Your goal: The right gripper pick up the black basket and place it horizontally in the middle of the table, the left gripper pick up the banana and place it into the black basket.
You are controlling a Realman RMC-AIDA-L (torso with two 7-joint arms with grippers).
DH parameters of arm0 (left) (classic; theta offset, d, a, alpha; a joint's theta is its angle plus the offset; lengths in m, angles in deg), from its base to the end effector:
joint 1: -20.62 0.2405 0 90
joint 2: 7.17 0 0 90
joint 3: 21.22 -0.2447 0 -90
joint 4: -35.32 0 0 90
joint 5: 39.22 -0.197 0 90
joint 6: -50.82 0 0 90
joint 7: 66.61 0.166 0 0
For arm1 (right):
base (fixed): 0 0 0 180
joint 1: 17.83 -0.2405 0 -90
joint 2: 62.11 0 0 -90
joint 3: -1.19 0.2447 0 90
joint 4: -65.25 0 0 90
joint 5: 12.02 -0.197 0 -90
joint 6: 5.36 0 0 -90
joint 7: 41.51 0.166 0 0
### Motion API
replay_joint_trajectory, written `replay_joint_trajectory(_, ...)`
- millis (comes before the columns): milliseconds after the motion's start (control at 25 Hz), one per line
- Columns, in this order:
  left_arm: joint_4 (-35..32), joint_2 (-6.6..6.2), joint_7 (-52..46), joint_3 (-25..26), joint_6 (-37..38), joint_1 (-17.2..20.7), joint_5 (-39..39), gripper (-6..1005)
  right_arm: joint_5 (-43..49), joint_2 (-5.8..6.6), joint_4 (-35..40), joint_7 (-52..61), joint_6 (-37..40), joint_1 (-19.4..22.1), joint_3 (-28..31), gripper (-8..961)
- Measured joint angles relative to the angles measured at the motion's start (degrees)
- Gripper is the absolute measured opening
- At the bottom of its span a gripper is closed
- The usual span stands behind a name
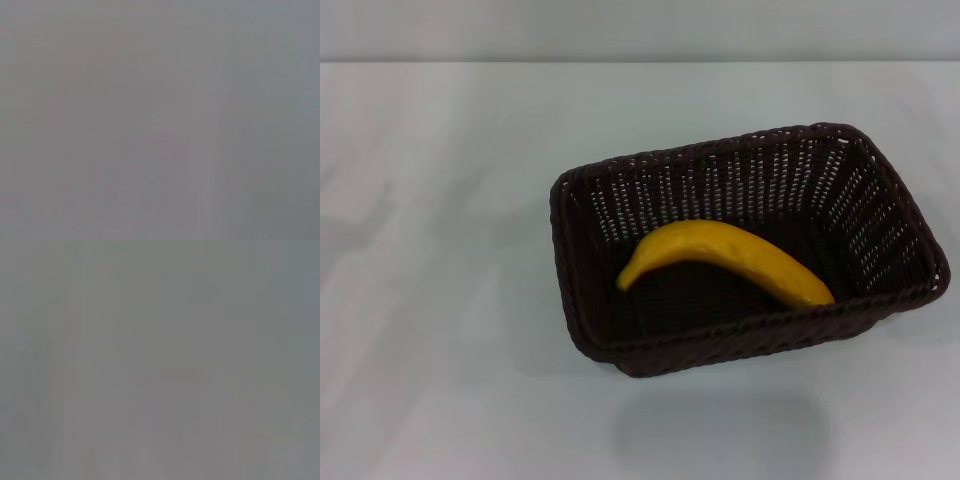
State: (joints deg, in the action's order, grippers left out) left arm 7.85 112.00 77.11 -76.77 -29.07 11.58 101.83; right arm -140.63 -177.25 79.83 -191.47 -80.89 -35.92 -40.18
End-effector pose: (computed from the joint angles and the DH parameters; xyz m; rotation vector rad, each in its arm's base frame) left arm -0.3146 0.2901 0.0853 -1.5802 -0.3837 -0.9551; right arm 0.3400 0.3195 0.0808 -1.6208 0.4324 0.7657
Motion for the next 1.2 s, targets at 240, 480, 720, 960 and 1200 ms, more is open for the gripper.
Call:
replay_joint_trajectory(240,15.26,0.36,7.47,0.01,-8.89,-1.62,18.3,885,-0.29,0.0,-4.49,-2.18,0.87,-1.01,6.08,874)
replay_joint_trajectory(480,18.9,0.4,7.61,0.0,-10.71,-2.91,24.27,885,-0.06,0.0,-5.55,-5.19,3.25,-1.24,7.21,851)
replay_joint_trajectory(720,21.48,0.57,7.47,-0.11,-11.59,-3.12,25.35,885,2.74,0.07,-5.03,-6.27,2.71,-0.66,6.37,809)
replay_joint_trajectory(960,21.84,0.58,7.71,-0.07,-11.24,-3.43,25.56,885,3.53,0.18,-3.62,-6.14,0.46,0.16,7.57,656)
replay_joint_trajectory(1200,22.0,0.47,7.8,0.03,-12.11,-3.77,25.71,885,3.46,0.13,-3.49,-6.29,2.38,0.1,8.81,597)
